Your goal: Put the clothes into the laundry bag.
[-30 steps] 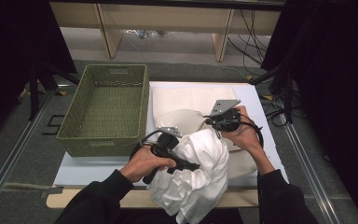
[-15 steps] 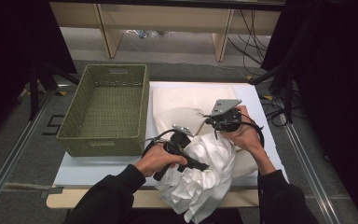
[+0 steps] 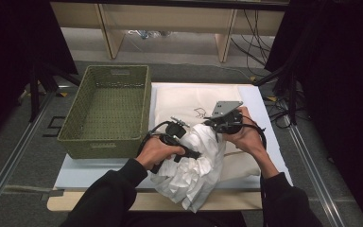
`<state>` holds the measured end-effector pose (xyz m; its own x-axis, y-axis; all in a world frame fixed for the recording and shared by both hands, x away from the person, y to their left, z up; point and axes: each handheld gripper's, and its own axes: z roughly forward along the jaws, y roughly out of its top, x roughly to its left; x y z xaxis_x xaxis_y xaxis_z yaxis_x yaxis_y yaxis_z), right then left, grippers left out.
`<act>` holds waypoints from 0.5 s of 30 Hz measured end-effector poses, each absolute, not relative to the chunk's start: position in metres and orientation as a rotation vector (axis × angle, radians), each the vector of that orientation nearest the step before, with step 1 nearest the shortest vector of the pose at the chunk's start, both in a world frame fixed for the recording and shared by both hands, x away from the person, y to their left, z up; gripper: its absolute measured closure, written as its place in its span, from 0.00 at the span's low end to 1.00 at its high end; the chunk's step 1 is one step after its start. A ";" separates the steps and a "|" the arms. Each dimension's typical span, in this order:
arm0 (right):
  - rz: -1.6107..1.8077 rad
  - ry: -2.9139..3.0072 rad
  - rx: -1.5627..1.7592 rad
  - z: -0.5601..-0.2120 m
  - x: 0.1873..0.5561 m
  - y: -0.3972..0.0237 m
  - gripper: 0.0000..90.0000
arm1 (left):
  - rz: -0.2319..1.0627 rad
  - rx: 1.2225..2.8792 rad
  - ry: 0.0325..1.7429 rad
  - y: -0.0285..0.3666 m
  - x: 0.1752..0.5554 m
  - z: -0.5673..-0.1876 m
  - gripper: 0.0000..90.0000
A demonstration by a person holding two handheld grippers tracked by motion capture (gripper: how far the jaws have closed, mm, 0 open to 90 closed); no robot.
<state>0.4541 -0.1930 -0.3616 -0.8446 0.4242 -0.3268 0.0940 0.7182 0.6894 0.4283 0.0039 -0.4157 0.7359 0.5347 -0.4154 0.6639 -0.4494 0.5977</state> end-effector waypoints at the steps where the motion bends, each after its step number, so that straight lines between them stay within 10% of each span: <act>1: 0.950 2.457 0.399 -0.361 0.454 -0.193 0.97 | -0.206 2.149 0.914 -0.001 0.429 -0.418 0.57; 15: 0.960 2.448 0.416 -0.362 0.456 -0.200 0.97 | -0.185 2.081 0.923 -0.010 0.419 -0.412 0.21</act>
<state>0.4557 -0.2000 -0.3624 -0.8409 0.4376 -0.3183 0.1046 0.7087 0.6977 0.4192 -0.0097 -0.4118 0.7193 0.5476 -0.4275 0.6701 -0.3844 0.6350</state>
